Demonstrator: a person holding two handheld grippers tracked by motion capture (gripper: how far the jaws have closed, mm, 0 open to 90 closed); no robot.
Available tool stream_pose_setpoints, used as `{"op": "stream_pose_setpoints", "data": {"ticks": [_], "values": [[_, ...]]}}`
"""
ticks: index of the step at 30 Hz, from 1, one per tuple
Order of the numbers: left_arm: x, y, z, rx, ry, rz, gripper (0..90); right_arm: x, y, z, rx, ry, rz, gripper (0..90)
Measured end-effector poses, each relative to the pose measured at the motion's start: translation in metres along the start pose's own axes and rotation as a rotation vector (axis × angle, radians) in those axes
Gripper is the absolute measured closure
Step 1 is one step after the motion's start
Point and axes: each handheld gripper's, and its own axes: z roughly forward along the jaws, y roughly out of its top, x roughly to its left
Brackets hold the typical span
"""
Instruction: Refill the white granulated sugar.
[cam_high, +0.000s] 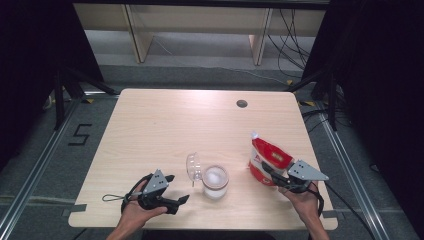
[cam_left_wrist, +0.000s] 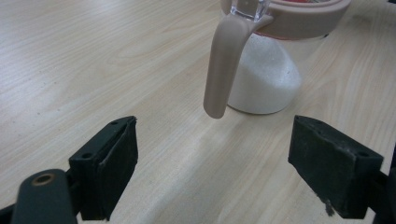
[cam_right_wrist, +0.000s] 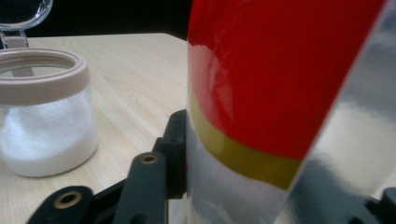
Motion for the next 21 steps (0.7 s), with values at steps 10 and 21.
{"op": "stream_pose_setpoints", "data": {"ticks": [10,21], "values": [[0.0,0.0,0.0,-0.002,0.005,0.0,15.4,0.005,0.008,-0.01,0.019,-0.036,0.111,41.7],[-0.001,0.0,0.0,-0.007,0.0,-0.009,15.4,0.011,0.007,-0.029,0.04,-0.07,0.15,35.2]]}}
